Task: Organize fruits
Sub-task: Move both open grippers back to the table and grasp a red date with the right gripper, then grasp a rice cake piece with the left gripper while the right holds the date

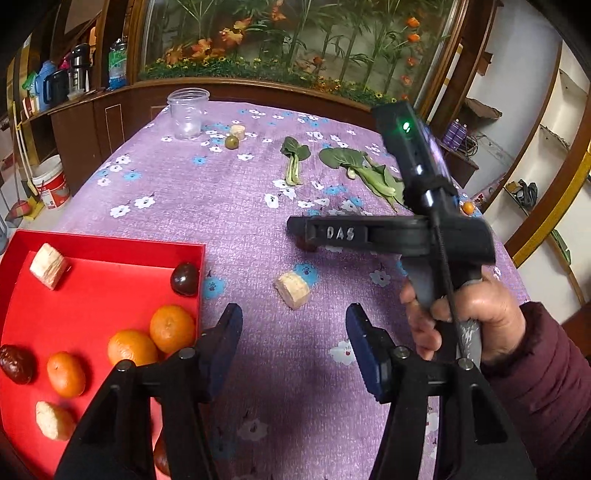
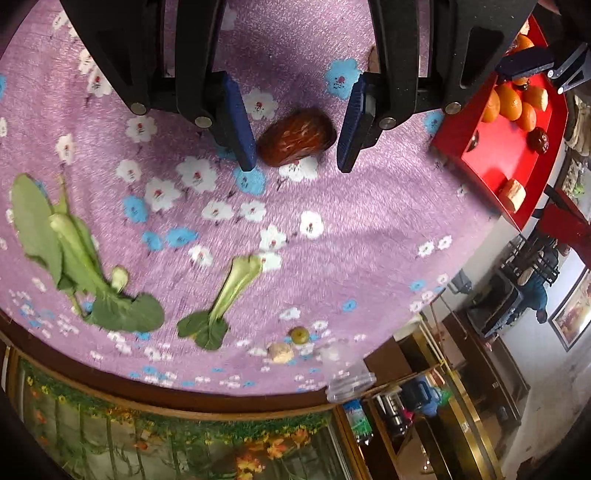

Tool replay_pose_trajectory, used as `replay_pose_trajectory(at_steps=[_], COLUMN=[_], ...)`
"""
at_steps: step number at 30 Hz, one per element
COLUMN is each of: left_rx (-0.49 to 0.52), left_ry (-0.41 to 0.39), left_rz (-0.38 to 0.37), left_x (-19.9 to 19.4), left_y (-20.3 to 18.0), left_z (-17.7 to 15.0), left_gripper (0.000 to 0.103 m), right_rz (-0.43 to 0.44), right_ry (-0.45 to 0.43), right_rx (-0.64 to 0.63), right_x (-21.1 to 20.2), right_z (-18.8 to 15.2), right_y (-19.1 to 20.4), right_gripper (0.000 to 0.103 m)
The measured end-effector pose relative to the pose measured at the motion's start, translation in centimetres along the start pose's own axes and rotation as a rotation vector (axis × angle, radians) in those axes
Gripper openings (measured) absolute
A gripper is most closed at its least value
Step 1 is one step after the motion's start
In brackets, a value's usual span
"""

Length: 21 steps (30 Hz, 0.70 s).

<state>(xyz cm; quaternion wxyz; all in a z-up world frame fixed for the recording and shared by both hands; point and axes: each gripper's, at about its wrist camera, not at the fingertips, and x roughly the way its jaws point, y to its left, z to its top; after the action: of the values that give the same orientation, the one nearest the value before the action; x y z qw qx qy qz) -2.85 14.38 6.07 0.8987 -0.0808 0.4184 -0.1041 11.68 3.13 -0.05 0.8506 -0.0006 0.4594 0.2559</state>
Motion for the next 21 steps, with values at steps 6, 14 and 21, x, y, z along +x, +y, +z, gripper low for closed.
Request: replay_pose_trajectory(at_steps=[6,14,21], left_rx=[-0.008,-0.006,0.018], left_ry=[0.030,0.079,0.157], left_rz=[-0.003,0.042,0.114], left_x=[1.6,4.3,7.7], left_y=[-0.2,-1.1,-2.3], left_z=[0.4,2.0,2.1], left_gripper=[0.058,0.057,0.056], right_rz=[-0.018,-0.042,-0.027], right_ry=[-0.026,-0.047,-0.072], right_rx=[-0.024,0.041,0.068], right_x=[-0.8,-3.4,-6.1], right_z=[-0.7,-2.6,-4.5], right_y=[0.4,-2.2,-3.2], right_gripper=[0.034,0.034,0.034])
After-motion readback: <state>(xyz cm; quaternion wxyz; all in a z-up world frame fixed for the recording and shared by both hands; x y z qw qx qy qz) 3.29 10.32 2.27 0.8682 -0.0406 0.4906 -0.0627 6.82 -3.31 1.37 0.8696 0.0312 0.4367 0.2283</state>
